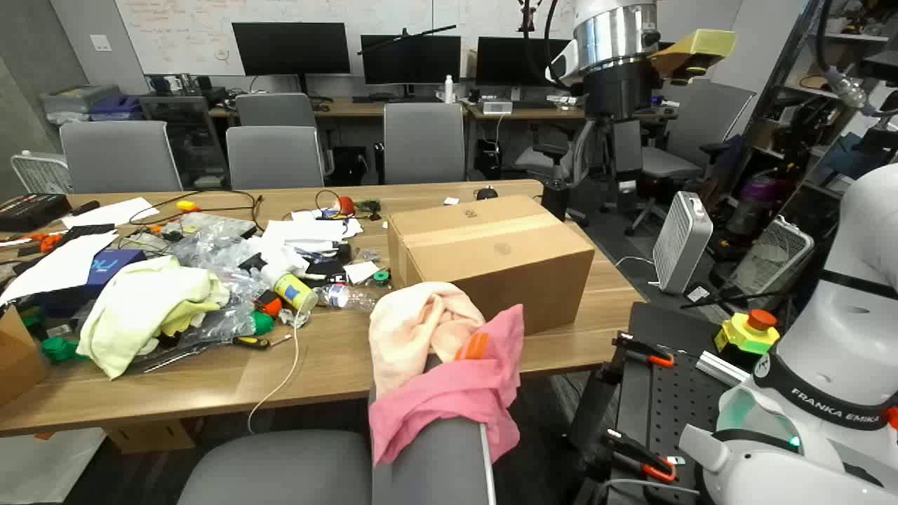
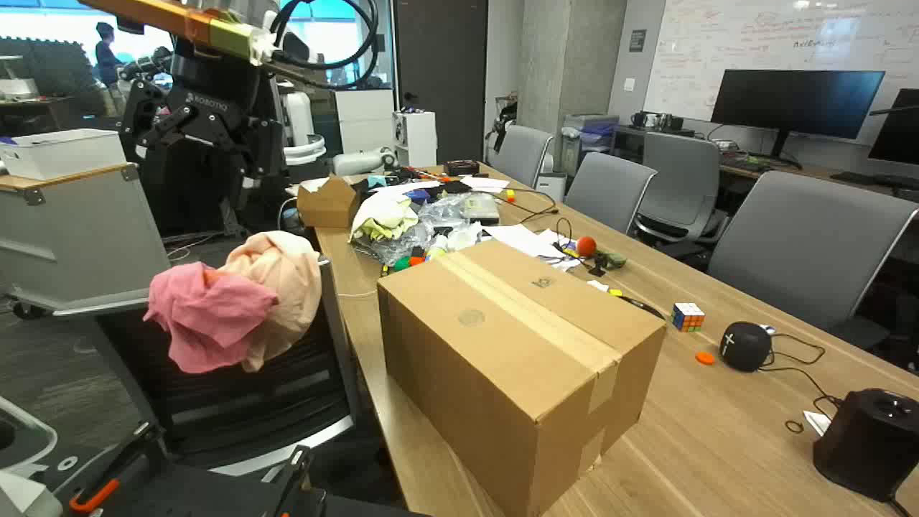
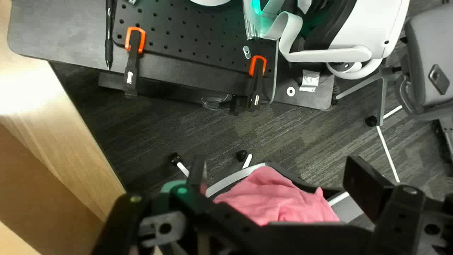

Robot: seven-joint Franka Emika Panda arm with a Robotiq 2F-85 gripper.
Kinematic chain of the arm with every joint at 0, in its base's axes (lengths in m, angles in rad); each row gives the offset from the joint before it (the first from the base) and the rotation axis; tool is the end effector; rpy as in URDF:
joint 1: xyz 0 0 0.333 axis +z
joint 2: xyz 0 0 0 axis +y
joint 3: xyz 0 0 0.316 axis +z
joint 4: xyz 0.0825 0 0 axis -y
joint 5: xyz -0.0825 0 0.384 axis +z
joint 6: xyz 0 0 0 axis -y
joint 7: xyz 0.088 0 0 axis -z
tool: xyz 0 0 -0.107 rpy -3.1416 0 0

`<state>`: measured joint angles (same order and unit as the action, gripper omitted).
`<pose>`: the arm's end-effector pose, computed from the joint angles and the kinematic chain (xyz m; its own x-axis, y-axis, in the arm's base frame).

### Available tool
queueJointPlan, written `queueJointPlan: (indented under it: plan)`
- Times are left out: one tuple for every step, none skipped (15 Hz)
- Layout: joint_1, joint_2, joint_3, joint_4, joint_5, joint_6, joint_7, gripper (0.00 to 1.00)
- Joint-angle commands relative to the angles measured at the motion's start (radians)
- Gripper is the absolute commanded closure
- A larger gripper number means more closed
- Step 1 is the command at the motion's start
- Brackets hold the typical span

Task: Remove the t-shirts from the backrest of the grey chair and place them on the brown box

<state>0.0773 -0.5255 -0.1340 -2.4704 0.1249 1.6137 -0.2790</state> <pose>0.3495 -0.0088 0.4544 0.9308 0.2507 -0.2660 0.1792 -0.9473 -0.2655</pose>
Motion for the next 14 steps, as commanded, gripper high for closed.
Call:
queueJointPlan:
  plan:
    - [-0.022,0.002,0.019,0.005,0.007,-0.003,-0.008,0.00]
    - [-0.022,0.001,0.019,0.008,0.007,-0.003,-0.008,0.00]
    - [-0.022,0.000,0.019,0.009,0.007,-0.001,-0.009,0.00]
    - [-0.022,0.000,0.019,0.009,0.007,-0.001,-0.009,0.00]
    - [-0.022,0.000,0.019,0.010,0.007,-0.001,-0.009,0.00]
    - [-0.022,0.000,0.019,0.010,0.007,-0.001,-0.009,0.00]
    - [-0.019,0.009,0.020,0.018,0.009,-0.004,-0.013,0.00]
    - [-0.016,0.023,0.026,0.027,0.009,-0.003,-0.011,0.00]
    - [-0.013,0.042,0.036,0.038,0.007,-0.003,-0.001,0.00]
    - [-0.004,0.070,0.053,0.054,0.006,-0.001,0.012,0.00]
    - [0.002,0.093,0.067,0.067,0.008,0.000,0.016,0.00]
    - [0.007,0.121,0.086,0.083,0.006,0.007,0.028,0.00]
    - [0.014,0.153,0.105,0.099,0.005,0.016,0.034,0.00]
    - [0.020,0.177,0.121,0.114,0.006,0.019,0.036,0.00]
